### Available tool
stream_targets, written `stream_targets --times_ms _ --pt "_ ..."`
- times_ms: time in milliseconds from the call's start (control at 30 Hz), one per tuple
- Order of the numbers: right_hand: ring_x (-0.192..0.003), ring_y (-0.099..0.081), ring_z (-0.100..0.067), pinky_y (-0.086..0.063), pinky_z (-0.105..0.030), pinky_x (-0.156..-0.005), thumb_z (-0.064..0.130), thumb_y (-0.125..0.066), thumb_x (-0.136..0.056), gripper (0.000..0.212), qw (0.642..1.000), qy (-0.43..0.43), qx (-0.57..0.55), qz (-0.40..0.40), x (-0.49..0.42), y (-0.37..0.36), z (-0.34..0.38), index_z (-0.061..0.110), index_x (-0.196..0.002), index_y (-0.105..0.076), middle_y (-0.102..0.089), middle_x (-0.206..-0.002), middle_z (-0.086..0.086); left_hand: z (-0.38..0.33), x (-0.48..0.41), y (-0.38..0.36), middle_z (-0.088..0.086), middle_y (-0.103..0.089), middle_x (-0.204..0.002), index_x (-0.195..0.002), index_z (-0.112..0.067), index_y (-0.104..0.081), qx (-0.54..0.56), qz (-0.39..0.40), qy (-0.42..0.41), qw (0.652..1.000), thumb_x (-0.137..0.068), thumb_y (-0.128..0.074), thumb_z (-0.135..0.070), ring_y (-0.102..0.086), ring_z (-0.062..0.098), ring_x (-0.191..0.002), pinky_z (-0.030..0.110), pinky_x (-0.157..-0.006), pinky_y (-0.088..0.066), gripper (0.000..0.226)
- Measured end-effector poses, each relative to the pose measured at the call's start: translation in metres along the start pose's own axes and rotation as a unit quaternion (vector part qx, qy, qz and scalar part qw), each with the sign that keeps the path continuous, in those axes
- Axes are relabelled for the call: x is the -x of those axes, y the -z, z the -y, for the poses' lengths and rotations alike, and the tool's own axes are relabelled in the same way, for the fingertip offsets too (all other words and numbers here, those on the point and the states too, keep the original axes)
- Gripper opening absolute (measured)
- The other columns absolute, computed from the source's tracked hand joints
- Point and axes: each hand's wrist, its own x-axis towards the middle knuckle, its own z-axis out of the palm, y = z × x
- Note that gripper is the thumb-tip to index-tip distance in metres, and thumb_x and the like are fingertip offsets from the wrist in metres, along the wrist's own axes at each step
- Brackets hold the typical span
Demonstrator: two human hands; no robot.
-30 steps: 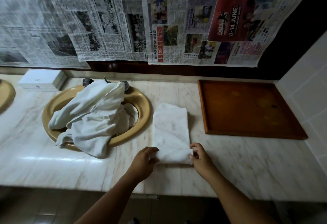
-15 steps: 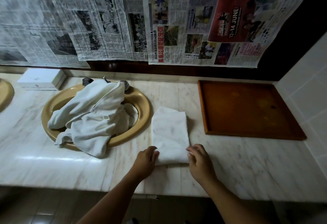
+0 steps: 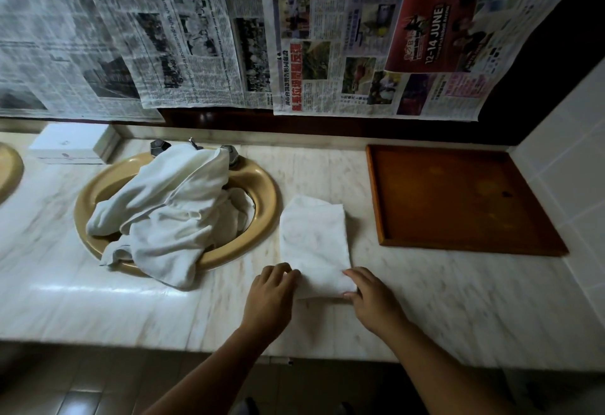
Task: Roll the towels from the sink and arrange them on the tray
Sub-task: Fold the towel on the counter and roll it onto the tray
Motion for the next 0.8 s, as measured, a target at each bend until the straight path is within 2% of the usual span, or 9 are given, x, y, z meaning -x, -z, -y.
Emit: stream_targets --times_ms 133,233,333,400,500,600,733,800 --pt "-0.124 -0.052 -0.016 -0.045 -0.027 -0.1 0.029 -0.057 -0.101 0.04 0.999 -0.03 -0.002 0.036 -0.008 0.004 0.001 0.026 -0.141 -0.051 -0.05 -0.142 0.009 0.009 0.009 0.0 0.002 -0.054 -0.143 -0.143 -0.02 -0.053 -0.049 0.058 -0.026 0.997 -0.093 -0.061 -0.055 -0.05 0.026 -0.124 0.042 -0.1 -0.05 0.062" --pt "-0.122 -0.055 -0.018 -0.045 -0.026 -0.097 0.031 -0.055 -0.102 0.037 0.995 -0.055 -0.047 0.062 -0.016 0.008 0.004 0.025 -0.139 -0.052 -0.052 -0.139 0.006 0.01 0.002 0.005 0.003 -0.056 -0.14 -0.144 -0.019 -0.051 -0.064 0.097 -0.033 0.993 -0.085 -0.074 -0.049 -0.051 0.028 -0.127 0.044 -0.101 -0.05 0.07" --pt "-0.127 -0.053 -0.022 -0.041 -0.025 -0.1 0.031 -0.054 -0.104 0.039 0.989 -0.091 -0.082 0.079 -0.024 0.012 0.007 0.018 -0.141 -0.053 -0.054 -0.141 -0.001 0.01 -0.01 0.01 0.002 -0.063 -0.124 -0.132 -0.019 -0.055 -0.034 0.102 -0.027 0.994 -0.074 -0.085 -0.034 -0.059 0.029 -0.113 0.042 -0.09 -0.054 0.068" --pt "-0.127 -0.054 -0.023 -0.041 -0.023 -0.094 0.032 -0.056 -0.103 0.04 0.986 -0.116 -0.098 0.075 -0.027 0.013 0.007 0.016 -0.14 -0.056 -0.057 -0.142 -0.005 0.013 -0.016 0.013 0.002 -0.065 -0.12 -0.129 -0.018 -0.057 0.007 0.117 -0.006 0.993 -0.073 -0.085 -0.027 -0.062 0.03 -0.108 0.041 -0.087 -0.056 0.064" --pt "-0.118 -0.058 -0.019 -0.043 -0.021 -0.081 0.033 -0.056 -0.102 0.036 0.979 -0.14 -0.137 0.058 -0.024 0.01 0.005 0.021 -0.136 -0.059 -0.061 -0.137 -0.002 0.015 -0.024 0.02 0.003 -0.065 -0.123 -0.136 -0.022 -0.05 0.059 0.151 0.037 0.986 -0.081 -0.08 -0.029 -0.061 0.027 -0.109 0.04 -0.091 -0.054 0.062" --pt "-0.1 -0.058 -0.011 -0.045 -0.017 -0.068 0.033 -0.057 -0.101 0.028 0.977 -0.145 -0.156 0.028 -0.017 0.009 0.009 0.028 -0.129 -0.055 -0.06 -0.12 0.005 0.014 -0.03 0.027 0.003 -0.064 -0.119 -0.134 -0.025 -0.049 0.083 0.181 0.049 0.979 -0.087 -0.076 -0.032 -0.058 0.024 -0.104 0.037 -0.088 -0.051 0.055" --pt "-0.098 -0.059 -0.008 -0.051 -0.02 -0.078 0.024 -0.057 -0.101 0.013 0.989 -0.088 -0.111 -0.05 -0.01 0.001 0.01 0.028 -0.113 -0.059 -0.058 -0.109 0.008 0.014 -0.043 0.032 0.006 -0.065 -0.116 -0.131 -0.023 -0.061 0.097 0.233 0.07 0.965 -0.091 -0.072 -0.034 -0.058 0.025 -0.108 0.032 -0.09 -0.047 0.043" --pt "-0.096 -0.059 -0.008 -0.048 -0.015 -0.075 0.02 -0.058 -0.1 0.009 0.988 -0.088 -0.111 -0.056 -0.011 0.001 0.011 0.029 -0.104 -0.059 -0.058 -0.105 0.009 0.012 -0.05 0.034 0.006 -0.066 -0.117 -0.128 -0.023 -0.062 0.102 0.26 0.095 0.955 -0.091 -0.073 -0.033 -0.06 0.024 -0.108 0.031 -0.09 -0.047 0.04"
